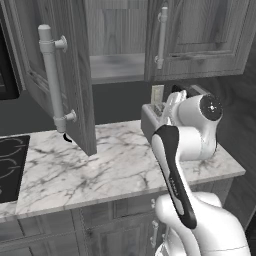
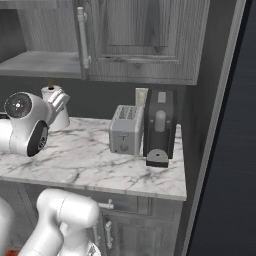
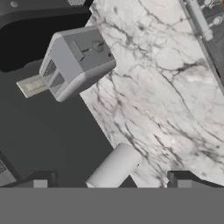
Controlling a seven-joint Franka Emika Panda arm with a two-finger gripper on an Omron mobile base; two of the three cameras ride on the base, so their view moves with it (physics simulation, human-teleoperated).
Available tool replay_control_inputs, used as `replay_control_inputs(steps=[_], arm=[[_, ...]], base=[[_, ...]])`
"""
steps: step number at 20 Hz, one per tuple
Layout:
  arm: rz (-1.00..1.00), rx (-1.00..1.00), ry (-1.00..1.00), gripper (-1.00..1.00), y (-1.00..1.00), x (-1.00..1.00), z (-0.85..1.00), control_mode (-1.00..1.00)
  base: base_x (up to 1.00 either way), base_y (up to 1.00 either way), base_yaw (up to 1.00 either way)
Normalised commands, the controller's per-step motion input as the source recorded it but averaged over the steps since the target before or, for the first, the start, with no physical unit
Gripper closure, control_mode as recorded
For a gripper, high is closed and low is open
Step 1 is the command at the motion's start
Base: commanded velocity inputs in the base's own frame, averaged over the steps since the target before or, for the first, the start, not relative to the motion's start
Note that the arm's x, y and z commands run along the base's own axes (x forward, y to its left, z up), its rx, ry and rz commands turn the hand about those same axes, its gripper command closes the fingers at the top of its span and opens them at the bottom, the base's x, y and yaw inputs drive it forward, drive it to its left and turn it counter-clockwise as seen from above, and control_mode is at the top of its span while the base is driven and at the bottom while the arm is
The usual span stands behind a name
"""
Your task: Close all open cabinet doors.
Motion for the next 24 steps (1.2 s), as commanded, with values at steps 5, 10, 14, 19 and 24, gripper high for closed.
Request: replay_control_inputs(steps=[5, 10, 14, 19, 24], arm=[[0.0, -0.07, -0.1, -1.0, 0.23, -0.51, -0.01, -1.0], [0.0, -0.16, -0.22, -1.0, 0.28, -0.74, 0.23, -1.0], [0.0, -0.2, -0.14, -1.0, 0.17, -0.62, 0.31, -1.0], [0.02, -0.24, -0.04, -1.0, 0.16, -0.43, 0.3, -1.0], [0.14, -0.25, -0.01, -1.0, 0.0, -0.38, 0.03, -1.0]], base=[[0.0, 0.0, 0.0], [0.0, 0.0, 0.0], [0.0, 0.0, 0.0], [0.0, 0.0, 0.0], [0.0, 0.0, 0.0]])
